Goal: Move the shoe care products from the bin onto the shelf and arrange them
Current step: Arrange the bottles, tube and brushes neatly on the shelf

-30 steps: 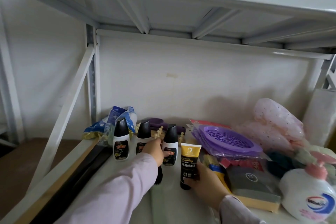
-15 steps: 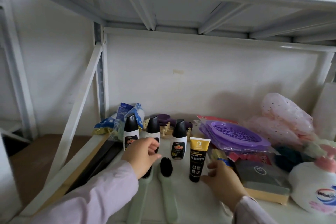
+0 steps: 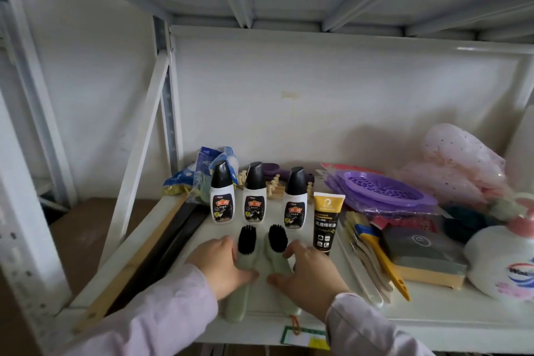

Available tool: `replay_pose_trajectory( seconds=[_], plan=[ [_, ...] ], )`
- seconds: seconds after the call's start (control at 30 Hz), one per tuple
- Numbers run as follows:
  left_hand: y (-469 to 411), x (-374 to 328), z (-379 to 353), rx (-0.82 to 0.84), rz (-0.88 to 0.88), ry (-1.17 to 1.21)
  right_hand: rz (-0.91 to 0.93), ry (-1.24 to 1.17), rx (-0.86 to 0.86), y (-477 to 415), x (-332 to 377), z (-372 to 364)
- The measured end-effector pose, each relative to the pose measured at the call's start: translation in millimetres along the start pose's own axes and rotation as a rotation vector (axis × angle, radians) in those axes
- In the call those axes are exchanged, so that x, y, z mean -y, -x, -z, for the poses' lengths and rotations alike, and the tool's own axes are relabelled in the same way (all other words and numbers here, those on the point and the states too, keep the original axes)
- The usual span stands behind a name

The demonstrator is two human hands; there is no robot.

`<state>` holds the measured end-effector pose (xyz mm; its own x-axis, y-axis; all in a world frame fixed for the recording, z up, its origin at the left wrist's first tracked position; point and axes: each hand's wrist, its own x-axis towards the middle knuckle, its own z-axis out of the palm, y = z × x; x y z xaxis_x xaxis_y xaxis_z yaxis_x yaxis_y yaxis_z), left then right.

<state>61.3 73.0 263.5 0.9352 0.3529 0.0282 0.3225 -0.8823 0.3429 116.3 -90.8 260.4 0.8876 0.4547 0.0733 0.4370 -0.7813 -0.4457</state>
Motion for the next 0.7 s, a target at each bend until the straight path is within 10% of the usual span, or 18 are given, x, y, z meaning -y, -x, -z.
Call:
replay_pose_trajectory(
  seconds=[0.7],
  plan=[
    [8,10,-20,-0.128,0.104,-0.09,-0.018,0.204,-0.09,12,5,-22]
  ],
)
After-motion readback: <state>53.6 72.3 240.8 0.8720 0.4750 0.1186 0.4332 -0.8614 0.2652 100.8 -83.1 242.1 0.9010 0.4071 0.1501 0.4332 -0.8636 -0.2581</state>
